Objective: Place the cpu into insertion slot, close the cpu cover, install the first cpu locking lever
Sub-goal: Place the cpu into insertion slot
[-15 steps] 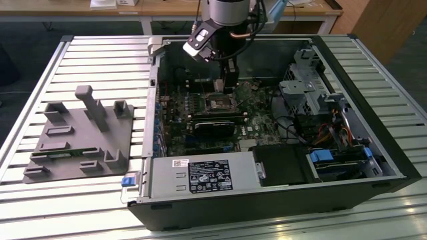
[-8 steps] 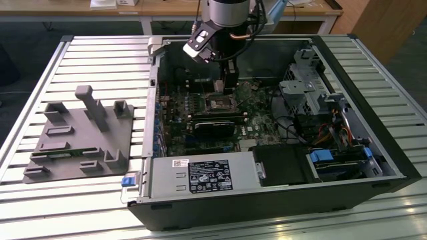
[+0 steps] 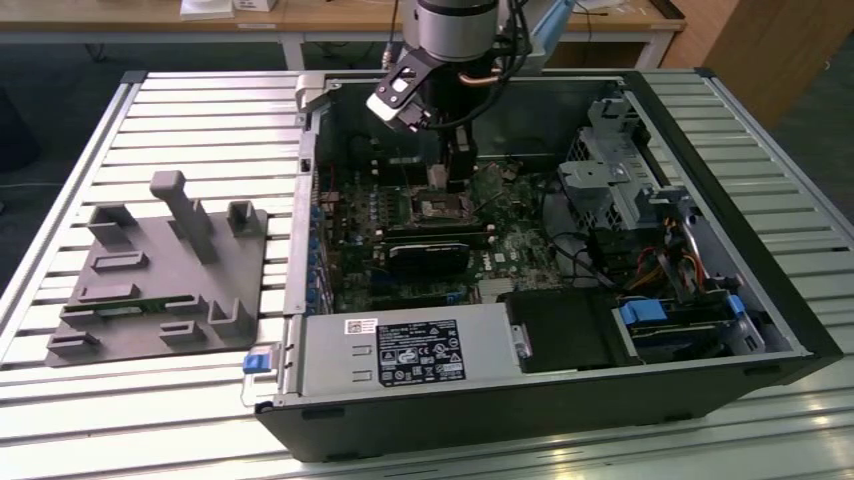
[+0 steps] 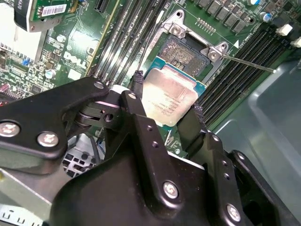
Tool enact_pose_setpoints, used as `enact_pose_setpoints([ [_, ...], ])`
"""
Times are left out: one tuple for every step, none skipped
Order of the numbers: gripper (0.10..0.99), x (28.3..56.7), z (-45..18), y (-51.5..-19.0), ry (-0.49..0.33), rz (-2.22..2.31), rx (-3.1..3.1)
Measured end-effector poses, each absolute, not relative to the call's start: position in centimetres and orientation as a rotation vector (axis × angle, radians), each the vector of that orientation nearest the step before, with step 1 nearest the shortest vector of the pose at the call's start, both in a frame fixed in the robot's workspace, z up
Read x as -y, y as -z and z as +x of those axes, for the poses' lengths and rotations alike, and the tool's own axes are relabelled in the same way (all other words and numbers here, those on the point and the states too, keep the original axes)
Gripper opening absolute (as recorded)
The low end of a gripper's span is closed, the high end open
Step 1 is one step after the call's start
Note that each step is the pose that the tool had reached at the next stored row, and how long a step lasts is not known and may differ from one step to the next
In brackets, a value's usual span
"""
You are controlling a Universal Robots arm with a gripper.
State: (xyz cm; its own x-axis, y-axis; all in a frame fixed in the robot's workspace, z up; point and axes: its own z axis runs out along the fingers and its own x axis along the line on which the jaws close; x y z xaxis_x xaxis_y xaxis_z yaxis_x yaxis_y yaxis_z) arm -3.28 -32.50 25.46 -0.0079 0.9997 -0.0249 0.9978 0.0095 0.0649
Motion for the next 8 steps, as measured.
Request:
enact_pose_setpoints([
  [0.541,32.49,-3.28,-25.35,-0.044,2.160,-2.193],
  [0.541,32.47,-3.28,-25.23,-0.044,2.155,-2.198],
  [0.541,32.46,-3.28,-25.13,-0.045,2.153,-2.200],
  [0.541,32.45,-3.28,-25.02,-0.045,2.152,-2.200],
  [0.541,32.45,-3.28,-24.96,-0.045,2.152,-2.200],
  [0.541,32.45,-3.28,-24.91,-0.045,2.152,-2.200],
  [0.541,32.45,-3.28,-24.87,-0.045,2.152,-2.200],
  [0.541,32.46,-3.28,-24.85,-0.044,2.152,-2.200],
])
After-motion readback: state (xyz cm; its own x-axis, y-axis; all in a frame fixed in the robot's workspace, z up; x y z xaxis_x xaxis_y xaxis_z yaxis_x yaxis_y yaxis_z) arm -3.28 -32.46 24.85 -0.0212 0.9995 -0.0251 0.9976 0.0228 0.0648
